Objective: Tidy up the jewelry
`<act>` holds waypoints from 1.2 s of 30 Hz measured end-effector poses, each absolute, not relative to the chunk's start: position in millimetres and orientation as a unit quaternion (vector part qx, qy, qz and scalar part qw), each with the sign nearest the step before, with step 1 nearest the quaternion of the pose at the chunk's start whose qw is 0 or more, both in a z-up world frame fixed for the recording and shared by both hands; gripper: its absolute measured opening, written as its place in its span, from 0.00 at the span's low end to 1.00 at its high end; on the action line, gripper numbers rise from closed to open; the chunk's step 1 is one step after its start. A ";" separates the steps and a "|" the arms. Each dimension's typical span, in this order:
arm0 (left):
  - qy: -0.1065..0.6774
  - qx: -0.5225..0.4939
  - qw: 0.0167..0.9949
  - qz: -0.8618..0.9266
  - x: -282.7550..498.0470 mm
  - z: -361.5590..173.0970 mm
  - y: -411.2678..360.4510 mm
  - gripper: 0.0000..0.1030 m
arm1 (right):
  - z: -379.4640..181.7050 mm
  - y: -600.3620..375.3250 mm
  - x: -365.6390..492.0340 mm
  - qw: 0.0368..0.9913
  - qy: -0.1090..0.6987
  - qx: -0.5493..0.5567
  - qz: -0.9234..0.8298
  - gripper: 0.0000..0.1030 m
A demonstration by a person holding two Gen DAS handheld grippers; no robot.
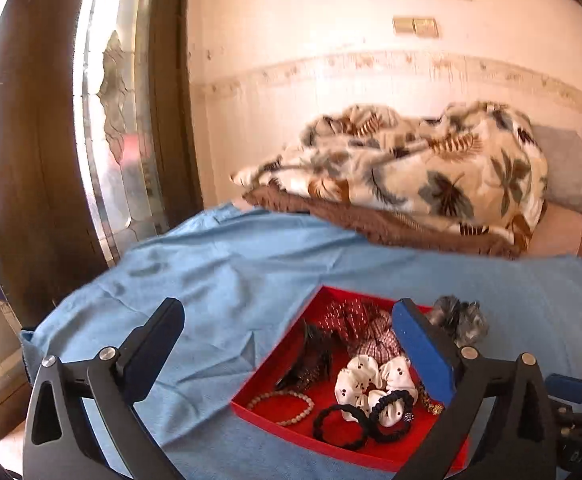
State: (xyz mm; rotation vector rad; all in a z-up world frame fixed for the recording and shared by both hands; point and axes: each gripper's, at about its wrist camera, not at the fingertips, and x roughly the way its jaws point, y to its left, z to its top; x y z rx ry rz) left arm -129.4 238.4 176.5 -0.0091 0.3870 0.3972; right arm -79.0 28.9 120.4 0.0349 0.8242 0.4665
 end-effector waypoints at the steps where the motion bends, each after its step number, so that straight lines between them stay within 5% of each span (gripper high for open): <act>1: 0.189 -0.004 0.962 0.196 -133.3 179.0 238.4 1.00 | 121.9 27.1 -83.5 0.892 0.393 0.015 0.222 0.51; 13: 0.245 -0.078 0.947 0.193 -188.2 186.0 230.1 1.00 | 128.7 4.7 -125.1 0.906 0.369 0.010 0.208 0.54; 36: 0.345 0.019 0.928 0.141 -208.4 151.6 171.5 1.00 | 141.1 -14.5 -184.2 0.942 0.293 -0.036 0.158 0.70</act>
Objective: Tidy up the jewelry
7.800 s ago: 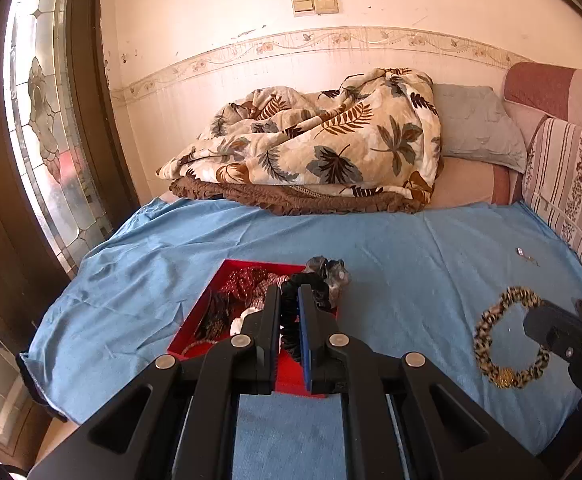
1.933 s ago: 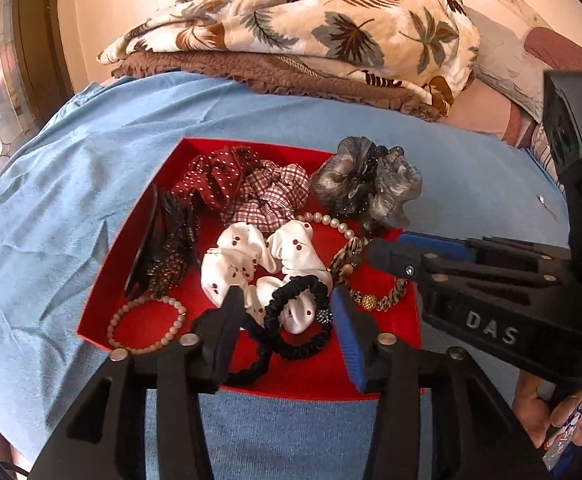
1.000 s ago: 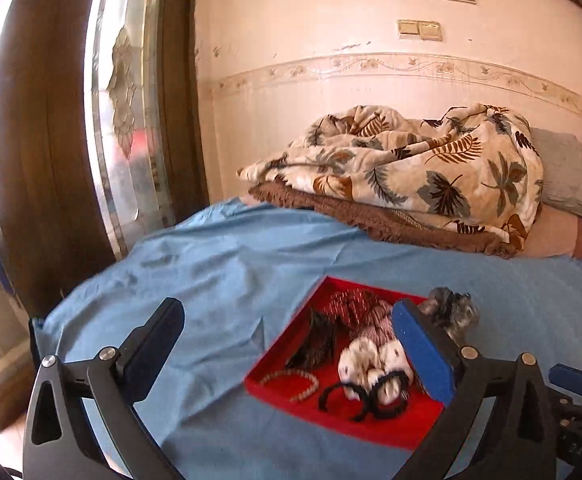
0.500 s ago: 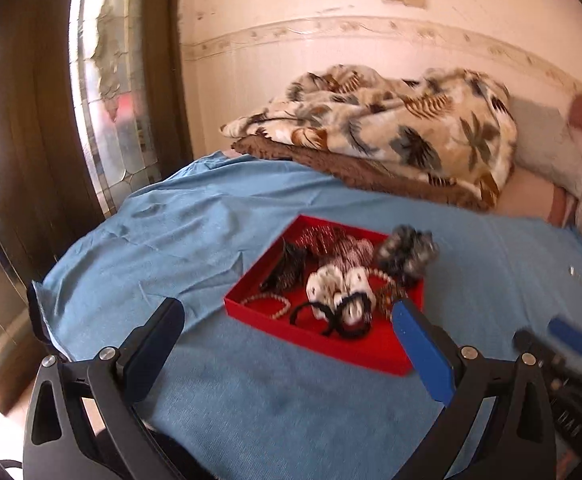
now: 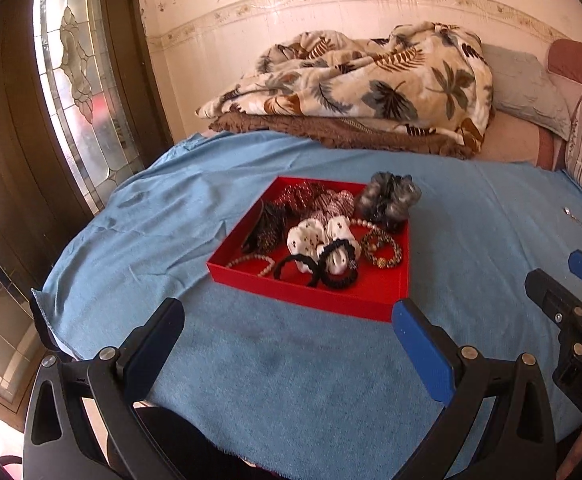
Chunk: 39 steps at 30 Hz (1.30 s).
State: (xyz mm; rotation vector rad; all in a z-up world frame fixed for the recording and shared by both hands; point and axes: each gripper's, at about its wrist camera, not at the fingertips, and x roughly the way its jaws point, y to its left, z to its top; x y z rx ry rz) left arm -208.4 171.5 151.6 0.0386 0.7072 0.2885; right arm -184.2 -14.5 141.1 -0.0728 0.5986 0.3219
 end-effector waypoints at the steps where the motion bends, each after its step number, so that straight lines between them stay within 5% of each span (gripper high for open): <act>1: 0.347 0.017 0.927 0.139 -208.1 150.7 171.8 1.00 | 140.8 -14.1 -184.6 0.942 0.293 -0.037 0.157 0.70; 39: 0.375 -0.006 0.919 0.125 -203.0 131.9 177.6 1.00 | 128.0 -4.5 -182.8 0.936 0.313 -0.042 0.156 0.76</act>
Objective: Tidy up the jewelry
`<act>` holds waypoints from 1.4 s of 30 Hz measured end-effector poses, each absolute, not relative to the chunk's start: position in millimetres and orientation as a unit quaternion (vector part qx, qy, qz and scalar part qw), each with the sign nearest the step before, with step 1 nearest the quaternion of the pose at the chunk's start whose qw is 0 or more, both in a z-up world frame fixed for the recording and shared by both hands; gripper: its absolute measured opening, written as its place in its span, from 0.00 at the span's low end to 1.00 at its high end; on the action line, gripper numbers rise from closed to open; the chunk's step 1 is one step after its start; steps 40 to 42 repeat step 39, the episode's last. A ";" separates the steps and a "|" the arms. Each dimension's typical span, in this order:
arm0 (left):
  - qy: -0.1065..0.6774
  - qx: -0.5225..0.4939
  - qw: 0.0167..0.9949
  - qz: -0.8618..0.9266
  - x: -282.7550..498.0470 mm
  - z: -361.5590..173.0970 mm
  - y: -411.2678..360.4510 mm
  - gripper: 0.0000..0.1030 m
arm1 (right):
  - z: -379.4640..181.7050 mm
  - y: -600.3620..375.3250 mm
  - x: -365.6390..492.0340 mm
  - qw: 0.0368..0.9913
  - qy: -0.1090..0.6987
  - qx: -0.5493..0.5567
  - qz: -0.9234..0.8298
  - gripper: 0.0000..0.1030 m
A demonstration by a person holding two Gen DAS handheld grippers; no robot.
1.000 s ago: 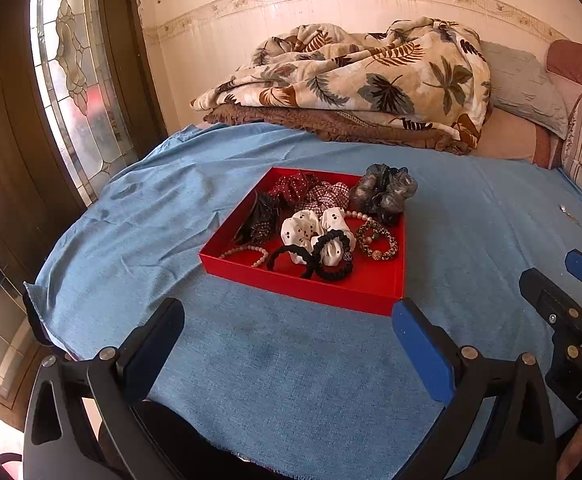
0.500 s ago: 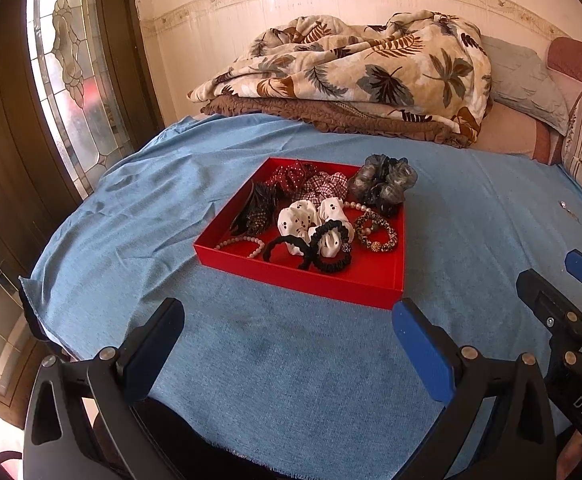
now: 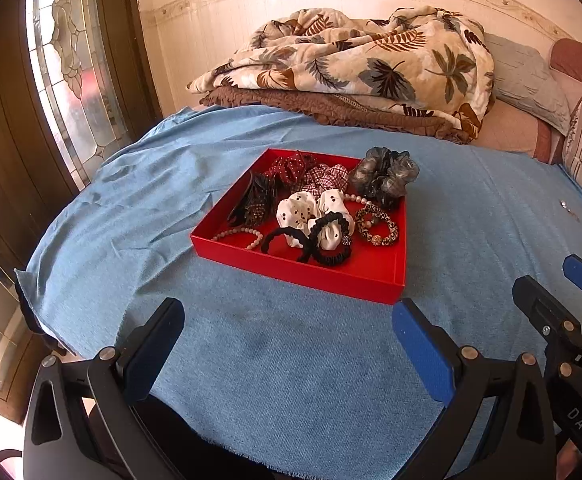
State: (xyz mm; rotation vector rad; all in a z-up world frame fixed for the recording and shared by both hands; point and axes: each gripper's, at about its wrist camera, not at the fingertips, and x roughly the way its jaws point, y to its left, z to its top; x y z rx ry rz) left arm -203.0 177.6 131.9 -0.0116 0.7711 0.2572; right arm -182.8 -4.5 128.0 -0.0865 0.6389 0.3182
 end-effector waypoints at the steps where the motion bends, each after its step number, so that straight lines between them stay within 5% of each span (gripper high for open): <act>1: 0.376 -0.007 0.918 0.125 -203.1 131.3 177.9 1.00 | 128.1 -3.9 -182.6 0.936 0.313 -0.043 0.156 0.76; 42: 0.389 -0.026 0.914 0.118 -197.1 125.6 187.2 1.00 | 118.0 8.6 -180.1 0.928 0.332 -0.049 0.163 0.79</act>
